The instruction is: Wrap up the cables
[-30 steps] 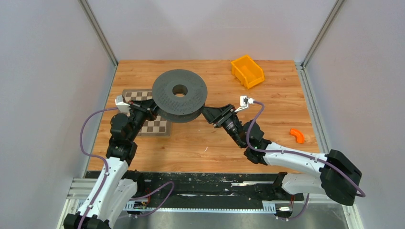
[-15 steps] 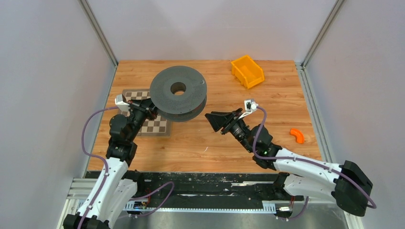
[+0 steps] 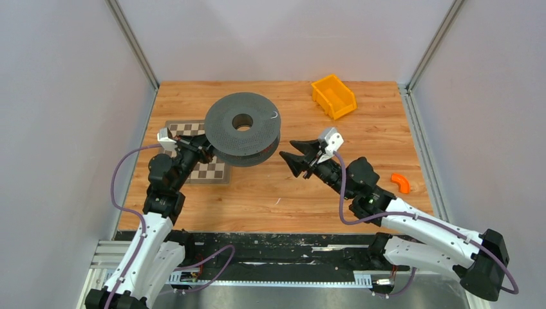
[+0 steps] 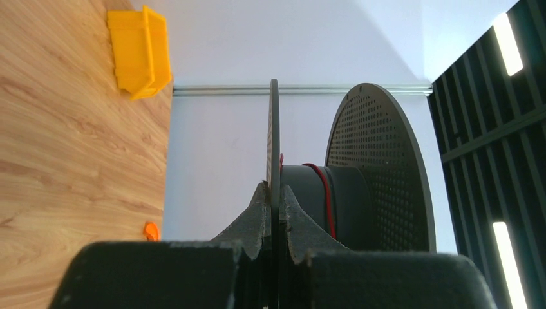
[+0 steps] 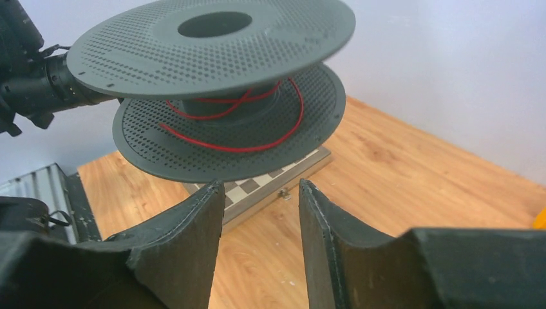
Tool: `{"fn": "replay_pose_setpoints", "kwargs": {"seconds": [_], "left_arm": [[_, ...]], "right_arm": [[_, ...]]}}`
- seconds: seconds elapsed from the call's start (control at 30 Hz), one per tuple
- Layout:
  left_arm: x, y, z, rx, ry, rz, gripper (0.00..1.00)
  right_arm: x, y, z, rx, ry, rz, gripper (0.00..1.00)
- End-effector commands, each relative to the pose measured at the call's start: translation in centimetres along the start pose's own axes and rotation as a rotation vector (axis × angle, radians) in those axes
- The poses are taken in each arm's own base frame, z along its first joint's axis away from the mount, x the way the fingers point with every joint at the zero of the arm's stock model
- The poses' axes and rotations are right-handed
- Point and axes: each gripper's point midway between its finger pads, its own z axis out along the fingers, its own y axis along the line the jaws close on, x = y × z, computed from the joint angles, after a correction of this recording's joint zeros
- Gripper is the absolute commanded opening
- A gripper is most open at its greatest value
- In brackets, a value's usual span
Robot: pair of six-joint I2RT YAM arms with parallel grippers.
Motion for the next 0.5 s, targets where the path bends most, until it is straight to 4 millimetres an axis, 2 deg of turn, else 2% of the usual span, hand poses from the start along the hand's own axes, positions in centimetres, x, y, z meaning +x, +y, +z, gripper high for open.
{"fn": "replay_pose_setpoints", "kwargs": {"seconds": [0.0, 0.23, 0.3, 0.47], "left_arm": [[0.6, -4.1, -0.5, 0.108, 0.018, 0.013, 0.00], [0.6, -4.0, -0.4, 0.099, 0.019, 0.014, 0.00], [0.6, -3.9, -0.3, 0.097, 0.021, 0.013, 0.00], [0.6, -3.9, -0.3, 0.096, 0.021, 0.013, 0.00]], "right_arm": [[-2.8, 0.2, 0.1, -0.053, -0.036, -0.180, 0.45], [-2.8, 0.3, 1.2, -0.056, -0.035, -0.193, 0.43], [-2.8, 1.0, 1.6, -0.091, -0.039, -0.186, 0.43], [-2.1, 1.0, 2.8, -0.088, -0.018, -0.179, 0.42]]}}
